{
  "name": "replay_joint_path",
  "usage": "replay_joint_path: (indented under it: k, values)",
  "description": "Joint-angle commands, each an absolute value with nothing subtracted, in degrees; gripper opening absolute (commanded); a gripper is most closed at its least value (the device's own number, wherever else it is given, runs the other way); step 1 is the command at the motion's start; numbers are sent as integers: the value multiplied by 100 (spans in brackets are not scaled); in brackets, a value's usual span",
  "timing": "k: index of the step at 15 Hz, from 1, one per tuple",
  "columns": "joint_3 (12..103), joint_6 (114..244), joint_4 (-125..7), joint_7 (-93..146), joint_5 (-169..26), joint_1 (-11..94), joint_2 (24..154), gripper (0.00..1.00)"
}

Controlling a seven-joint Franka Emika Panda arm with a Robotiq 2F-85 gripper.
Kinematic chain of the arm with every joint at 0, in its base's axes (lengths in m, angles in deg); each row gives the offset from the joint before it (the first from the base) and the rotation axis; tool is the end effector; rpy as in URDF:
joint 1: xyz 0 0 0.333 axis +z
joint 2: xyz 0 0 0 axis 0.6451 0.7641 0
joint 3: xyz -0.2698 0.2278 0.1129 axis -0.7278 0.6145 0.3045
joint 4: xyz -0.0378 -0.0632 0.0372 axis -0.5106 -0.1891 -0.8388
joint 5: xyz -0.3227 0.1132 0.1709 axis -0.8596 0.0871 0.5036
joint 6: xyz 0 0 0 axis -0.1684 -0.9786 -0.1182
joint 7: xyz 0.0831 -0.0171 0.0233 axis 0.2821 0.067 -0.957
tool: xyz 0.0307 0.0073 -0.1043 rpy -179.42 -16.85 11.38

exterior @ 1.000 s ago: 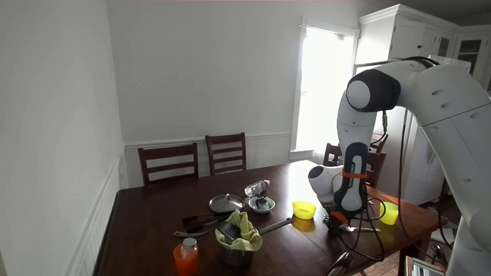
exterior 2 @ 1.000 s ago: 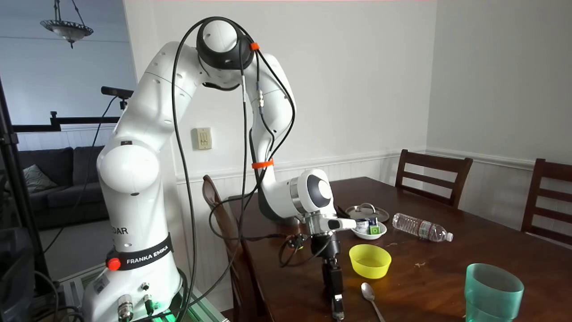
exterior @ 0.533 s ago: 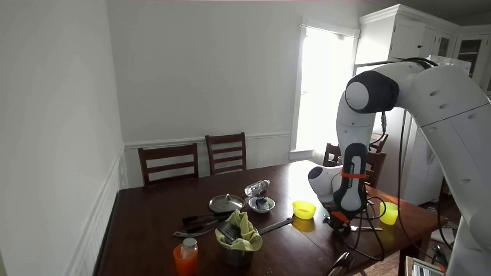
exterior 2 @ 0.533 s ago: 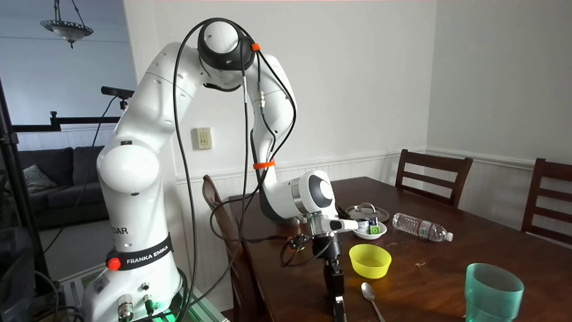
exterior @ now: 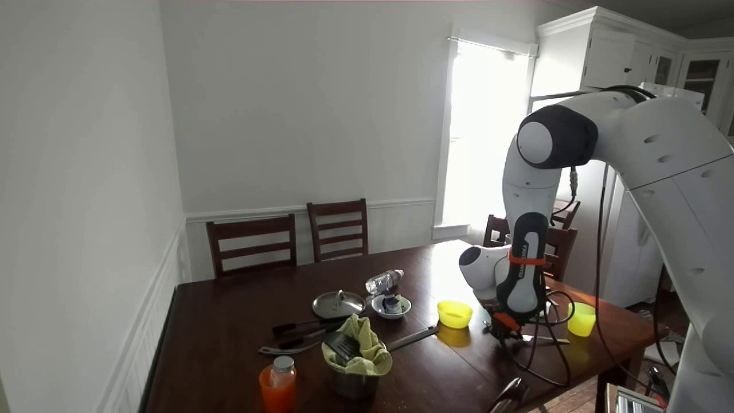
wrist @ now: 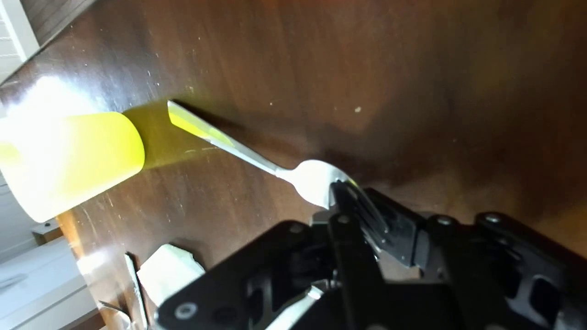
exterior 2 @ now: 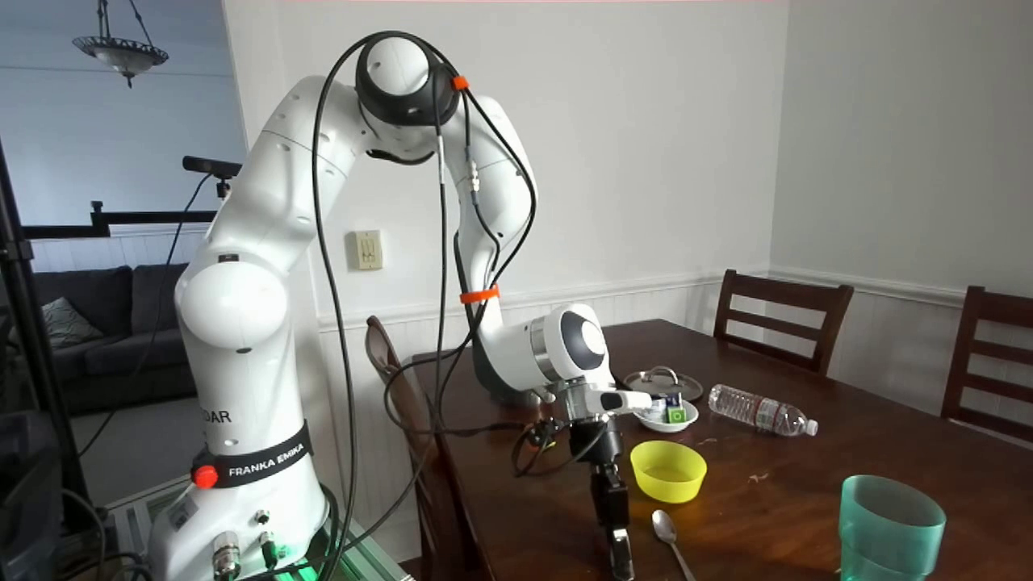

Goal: Move the yellow bowl forward, then put the fork on the edge of the yellow bowl

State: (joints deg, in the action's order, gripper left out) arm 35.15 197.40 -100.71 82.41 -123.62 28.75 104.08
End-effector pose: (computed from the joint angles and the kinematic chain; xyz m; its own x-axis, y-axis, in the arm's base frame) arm 0.3966 -0.2936 0.1559 0.7537 -0.6508 0.0918 -0.5755 -0.5859 0.5705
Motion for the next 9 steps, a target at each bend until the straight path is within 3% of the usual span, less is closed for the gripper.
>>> replay_joint_path:
  k: [1,9]
  values:
    - [3524,19702,-10029,8270,-12333,2937,10175,3]
    - [3804,19718,-9891,8244,-12055,2956,9833,3]
